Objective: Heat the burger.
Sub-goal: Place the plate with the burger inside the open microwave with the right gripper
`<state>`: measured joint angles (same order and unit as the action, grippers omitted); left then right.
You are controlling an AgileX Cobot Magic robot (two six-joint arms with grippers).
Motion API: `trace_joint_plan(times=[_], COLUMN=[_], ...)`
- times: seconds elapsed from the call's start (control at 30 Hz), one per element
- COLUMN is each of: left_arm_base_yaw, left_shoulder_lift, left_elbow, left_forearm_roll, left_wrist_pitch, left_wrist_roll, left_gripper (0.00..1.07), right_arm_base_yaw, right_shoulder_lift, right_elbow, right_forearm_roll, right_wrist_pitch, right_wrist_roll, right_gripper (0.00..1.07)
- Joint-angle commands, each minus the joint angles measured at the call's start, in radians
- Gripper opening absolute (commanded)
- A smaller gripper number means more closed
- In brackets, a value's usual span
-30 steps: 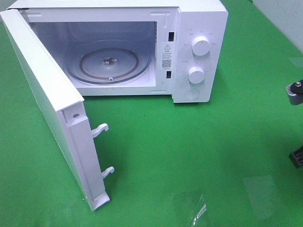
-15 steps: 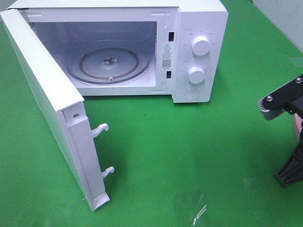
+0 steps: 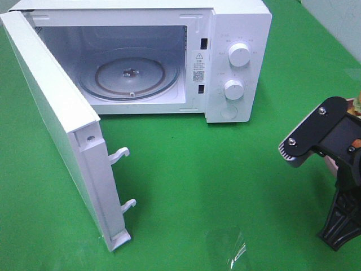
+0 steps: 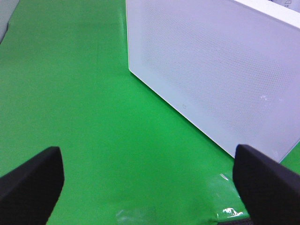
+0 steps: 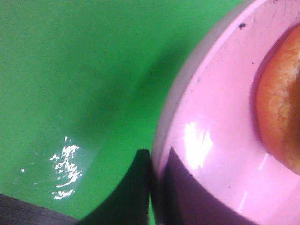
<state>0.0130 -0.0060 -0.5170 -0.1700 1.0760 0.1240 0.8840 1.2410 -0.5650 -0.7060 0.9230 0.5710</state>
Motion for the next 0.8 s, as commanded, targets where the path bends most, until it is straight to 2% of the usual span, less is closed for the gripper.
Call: trace_joint_plan(times=[0.03,0.43,0.8], left_arm_base_yaw=[0.002,0.002,0.002], left_shoulder_lift=[-0.002,-0.002,-0.002], left_elbow=[0.0,0.0,0.0], left_forearm_roll=[-0.008,-0.008,-0.008], left_wrist_pitch=[-0.001,-0.001,-0.001], left_wrist_roll=[-0.001,-0.001,-0.001], left_gripper=[0.89,0.89,0.89], right_arm_base_yaw=[0.049,0.182,0.19], right_shoulder_lift=[-0.013,-0.013,-0.013], right_elbow=[0.0,0.0,0.0], right_forearm_roll=[-0.072,-0.129,-0.13], right_wrist_pitch=[0.031,0.025,-0.069], right_wrist_roll=[-0.038,-0.105,-0.227], right_gripper=[0.0,0.0,0.0])
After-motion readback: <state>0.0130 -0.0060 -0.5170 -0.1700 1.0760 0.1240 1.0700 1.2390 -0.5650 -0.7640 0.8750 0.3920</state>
